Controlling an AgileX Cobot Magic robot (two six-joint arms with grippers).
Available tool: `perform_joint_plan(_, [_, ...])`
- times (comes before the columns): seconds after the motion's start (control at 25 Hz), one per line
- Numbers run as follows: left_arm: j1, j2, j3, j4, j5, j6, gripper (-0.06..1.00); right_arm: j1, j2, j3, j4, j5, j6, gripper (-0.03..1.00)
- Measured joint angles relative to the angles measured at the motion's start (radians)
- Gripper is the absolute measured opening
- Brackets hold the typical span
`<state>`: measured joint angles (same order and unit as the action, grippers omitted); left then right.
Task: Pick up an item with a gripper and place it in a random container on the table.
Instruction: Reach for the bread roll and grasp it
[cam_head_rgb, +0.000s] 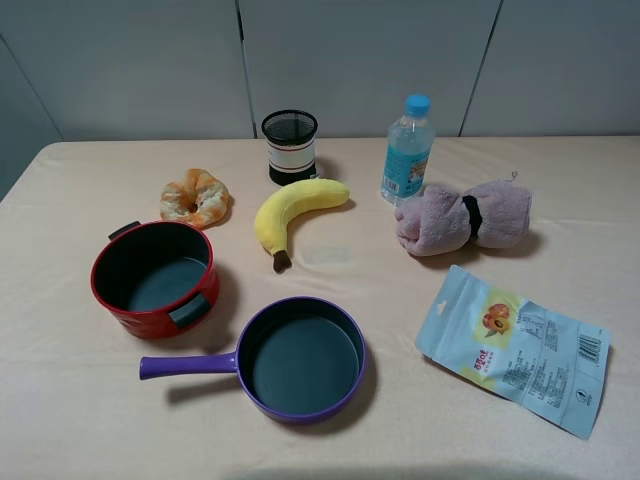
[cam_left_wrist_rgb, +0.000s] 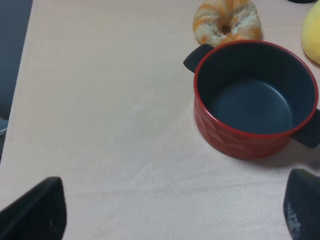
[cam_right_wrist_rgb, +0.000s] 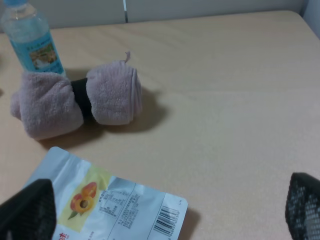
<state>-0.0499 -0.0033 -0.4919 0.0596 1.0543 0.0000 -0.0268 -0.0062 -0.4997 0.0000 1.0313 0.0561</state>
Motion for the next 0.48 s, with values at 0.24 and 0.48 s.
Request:
perform_joint_plan(0.24, [0.0, 0.0, 0.0, 0.0, 0.0, 0.0, 0.87, 0.0, 0.0, 0.0, 0.0, 0.0, 0.0, 0.69])
perform_joint_plan(0.48, [0.0, 0.0, 0.0, 0.0, 0.0, 0.0, 0.87, 0.0, 0.0, 0.0, 0.0, 0.0, 0.0, 0.69])
